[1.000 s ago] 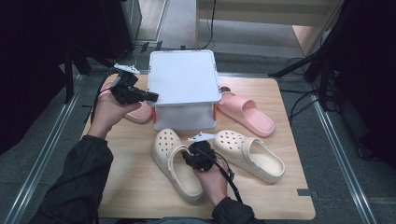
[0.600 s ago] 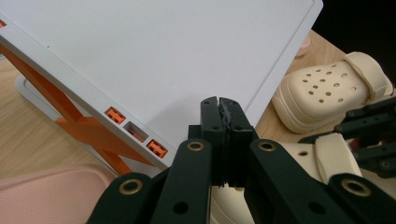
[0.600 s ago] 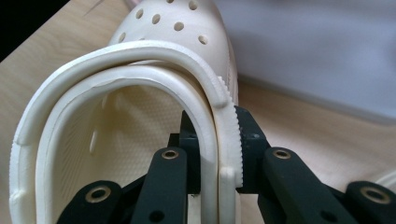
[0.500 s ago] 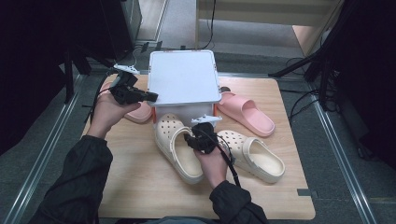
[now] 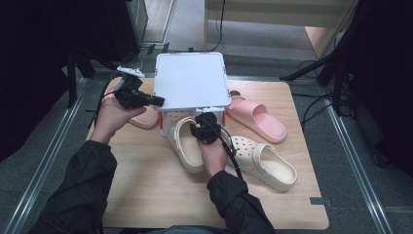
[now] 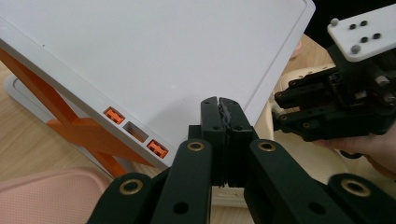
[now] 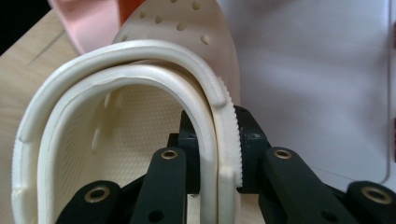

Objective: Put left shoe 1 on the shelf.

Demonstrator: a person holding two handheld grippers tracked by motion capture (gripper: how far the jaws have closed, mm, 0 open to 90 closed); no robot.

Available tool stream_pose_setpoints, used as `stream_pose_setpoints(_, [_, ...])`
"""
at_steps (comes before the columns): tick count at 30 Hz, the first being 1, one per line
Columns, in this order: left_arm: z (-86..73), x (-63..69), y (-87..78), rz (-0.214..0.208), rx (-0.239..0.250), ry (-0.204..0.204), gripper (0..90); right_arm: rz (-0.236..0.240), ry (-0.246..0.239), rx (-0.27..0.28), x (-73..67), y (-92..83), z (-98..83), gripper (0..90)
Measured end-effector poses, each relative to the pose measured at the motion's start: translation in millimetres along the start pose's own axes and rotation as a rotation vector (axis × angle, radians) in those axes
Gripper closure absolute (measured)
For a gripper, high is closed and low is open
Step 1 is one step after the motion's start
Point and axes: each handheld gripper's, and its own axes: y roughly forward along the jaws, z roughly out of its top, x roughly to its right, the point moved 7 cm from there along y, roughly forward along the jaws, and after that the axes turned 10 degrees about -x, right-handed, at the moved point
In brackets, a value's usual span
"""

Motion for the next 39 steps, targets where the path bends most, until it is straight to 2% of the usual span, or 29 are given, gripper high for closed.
stream_pose_setpoints(5, [0.3,-0.5,0.2,0.003,0.003,0.001,89.3,-0.034,0.02,-0.015,5.6,11.9,-4.0,76.3])
stream_pose_setpoints(11, [0.3,-0.4,0.2,0.008,0.002,0.005,89.4,0.018,0.027,0.008,6.5,12.6,-10.2,68.6])
stream_pose_setpoints(16, [0.2,0.0,0.2,0.011,0.003,0.005,89.4,0.041,-0.005,0.011,2.8,0.1,-13.1,59.4])
stream_pose_setpoints(21, [0.3,0.3,0.3,0.016,0.0,0.004,89.4,0.045,-0.055,0.025,1.8,-21.7,-16.9,57.6])
stream_pose_setpoints(23, [0.3,0.3,0.2,0.017,0.001,0.004,89.4,0.053,-0.061,0.029,1.6,-28.3,-18.3,57.8])
stream_pose_setpoints(26, [0.3,0.4,0.3,0.018,0.001,0.004,89.4,0.058,-0.076,0.042,1.9,-41.7,-21.3,60.5])
stream_pose_setpoints(29, [0.2,0.7,0.2,0.022,-0.002,0.005,89.4,0.086,-0.094,0.05,-0.5,-52.3,-26.1,72.5])
stream_pose_setpoints(32, [0.3,0.9,0.2,0.026,-0.002,0.003,89.4,0.113,-0.136,0.056,-6.2,-62.5,-37.2,85.6])
stream_pose_setpoints(34, [0.3,0.9,0.3,0.024,-0.002,0.002,89.4,0.13,-0.148,0.058,-8.7,-66.8,-45.4,90.0])
stream_pose_setpoints(38, [0.0,0.6,0.1,0.023,-0.001,0.002,89.5,0.157,-0.168,0.05,-12.9,-73.0,-61.0,90.0])
stream_pose_setpoints(39, [0.0,0.7,0.1,0.023,-0.002,0.002,89.5,0.149,-0.182,0.05,-13.9,-74.4,-65.7,90.0])
